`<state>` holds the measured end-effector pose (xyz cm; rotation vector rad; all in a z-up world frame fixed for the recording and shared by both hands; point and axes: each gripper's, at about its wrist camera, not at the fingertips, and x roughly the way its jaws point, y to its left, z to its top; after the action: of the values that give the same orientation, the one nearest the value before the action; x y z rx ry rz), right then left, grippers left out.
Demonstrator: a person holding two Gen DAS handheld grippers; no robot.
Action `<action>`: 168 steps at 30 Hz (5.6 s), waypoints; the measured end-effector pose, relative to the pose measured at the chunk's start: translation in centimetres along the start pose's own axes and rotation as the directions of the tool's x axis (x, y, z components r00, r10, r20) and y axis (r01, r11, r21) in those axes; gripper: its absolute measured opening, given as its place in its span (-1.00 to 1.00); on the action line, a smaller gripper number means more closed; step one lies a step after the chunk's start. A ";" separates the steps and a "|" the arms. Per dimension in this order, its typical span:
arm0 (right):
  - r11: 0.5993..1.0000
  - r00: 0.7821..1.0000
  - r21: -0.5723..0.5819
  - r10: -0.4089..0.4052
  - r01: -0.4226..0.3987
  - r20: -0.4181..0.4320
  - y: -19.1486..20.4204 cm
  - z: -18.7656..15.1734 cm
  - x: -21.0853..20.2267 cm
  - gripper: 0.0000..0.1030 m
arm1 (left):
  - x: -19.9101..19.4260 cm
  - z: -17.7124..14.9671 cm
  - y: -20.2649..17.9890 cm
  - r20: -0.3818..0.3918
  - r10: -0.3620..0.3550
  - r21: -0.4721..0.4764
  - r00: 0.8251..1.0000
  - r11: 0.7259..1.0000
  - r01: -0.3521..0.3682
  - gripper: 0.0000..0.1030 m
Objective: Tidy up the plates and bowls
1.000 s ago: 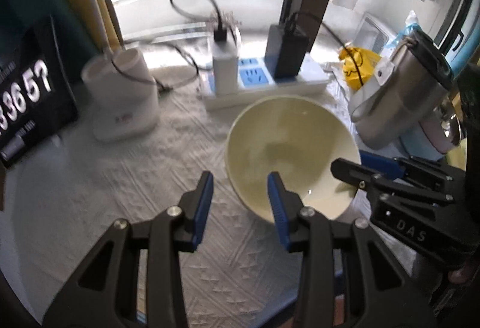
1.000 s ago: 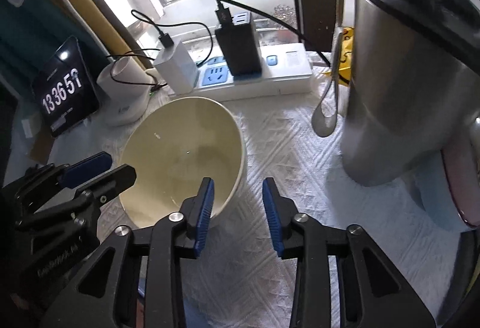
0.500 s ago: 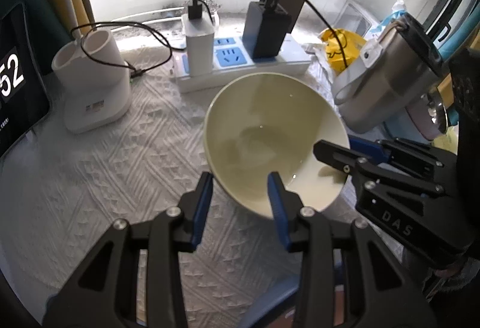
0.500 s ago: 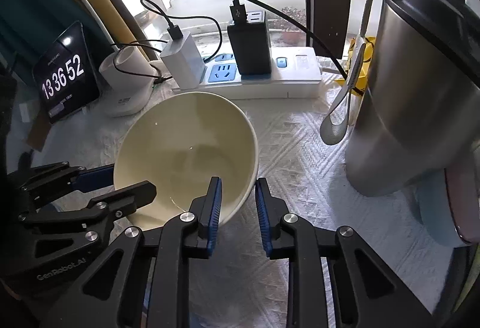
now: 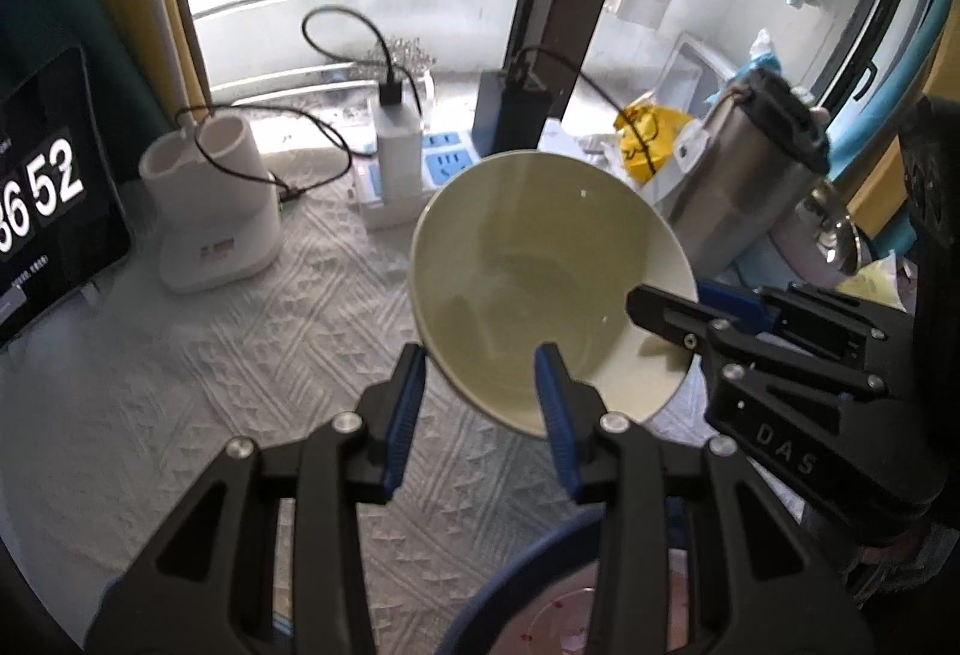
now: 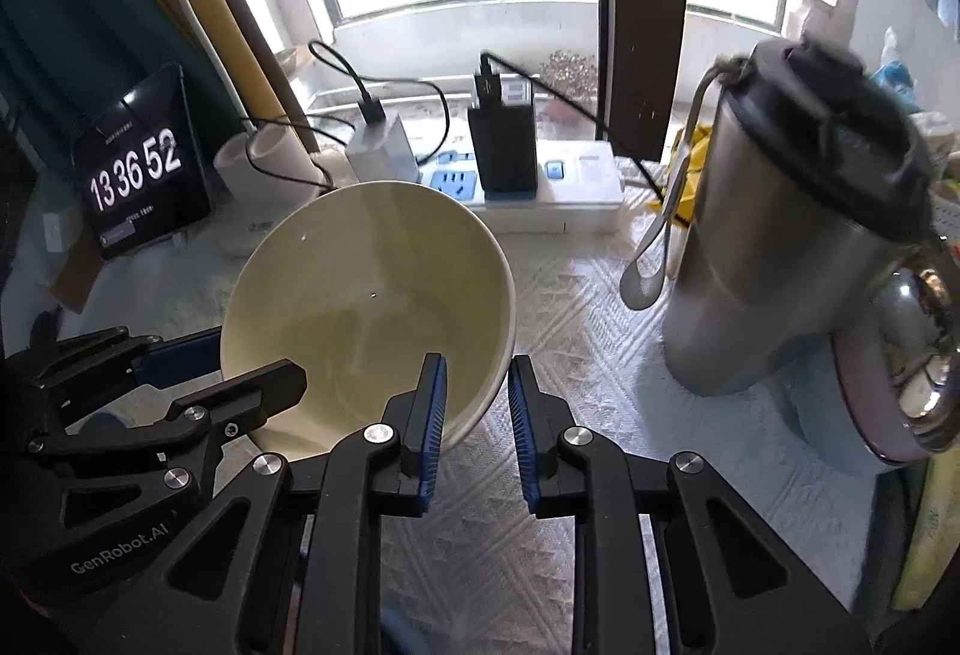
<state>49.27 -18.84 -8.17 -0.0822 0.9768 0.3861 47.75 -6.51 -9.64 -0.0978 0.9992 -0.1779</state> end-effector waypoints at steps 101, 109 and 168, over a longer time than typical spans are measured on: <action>0.996 0.998 0.068 -0.061 0.061 -0.001 5.1 -13.8 -8.6 -0.51 | -9.2 -13.8 -2.9 0.044 -0.008 0.051 0.999 0.999 0.006 -0.23; 0.994 0.999 0.094 -0.050 0.049 0.009 4.8 -14.2 -9.2 -0.37 | -10.8 -14.1 -2.6 0.072 -0.017 0.047 0.997 0.999 0.013 -0.22; 0.941 0.989 0.330 -0.113 0.075 0.098 -0.7 -16.8 -7.0 0.25 | -7.1 -15.3 -0.2 0.149 0.177 0.014 0.973 0.983 -0.181 -0.18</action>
<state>32.75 -25.52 -11.94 0.1919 0.9064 0.1354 31.11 -5.32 -12.02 0.0041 0.8523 -0.0188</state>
